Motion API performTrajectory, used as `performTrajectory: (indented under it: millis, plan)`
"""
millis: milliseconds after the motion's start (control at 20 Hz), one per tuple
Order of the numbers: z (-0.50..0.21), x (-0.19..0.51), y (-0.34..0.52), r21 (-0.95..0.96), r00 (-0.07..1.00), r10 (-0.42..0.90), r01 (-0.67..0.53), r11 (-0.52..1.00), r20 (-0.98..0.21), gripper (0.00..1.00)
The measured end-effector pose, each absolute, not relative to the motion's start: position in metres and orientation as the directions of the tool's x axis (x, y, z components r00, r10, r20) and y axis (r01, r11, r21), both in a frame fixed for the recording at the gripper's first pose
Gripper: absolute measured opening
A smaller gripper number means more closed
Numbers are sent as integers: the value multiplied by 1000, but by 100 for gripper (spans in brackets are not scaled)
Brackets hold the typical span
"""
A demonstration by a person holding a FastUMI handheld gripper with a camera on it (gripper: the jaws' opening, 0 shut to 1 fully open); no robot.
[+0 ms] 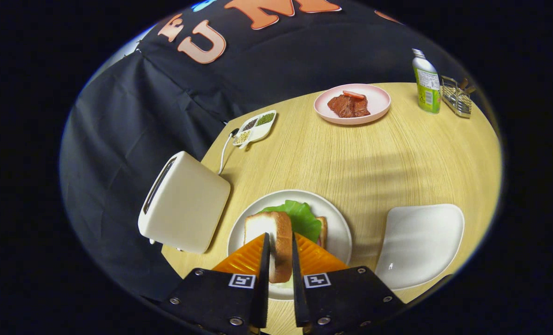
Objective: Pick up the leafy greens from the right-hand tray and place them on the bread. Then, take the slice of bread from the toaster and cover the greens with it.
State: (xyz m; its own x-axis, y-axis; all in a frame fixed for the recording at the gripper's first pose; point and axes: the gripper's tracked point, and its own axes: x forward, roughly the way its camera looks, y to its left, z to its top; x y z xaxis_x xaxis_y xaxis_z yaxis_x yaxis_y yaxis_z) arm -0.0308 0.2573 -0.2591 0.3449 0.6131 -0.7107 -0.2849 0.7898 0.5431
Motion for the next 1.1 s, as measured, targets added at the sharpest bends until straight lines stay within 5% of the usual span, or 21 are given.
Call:
performTrajectory:
  millis: [300,650,1100]
  plan:
    - [-248,-8,225,400,514,522,-336,853,-680,44]
    - [-162,20,159,256,799,379,-288,923,-467,75]
    - [-61,16,113,120,963,236,-222,968,-130,87]
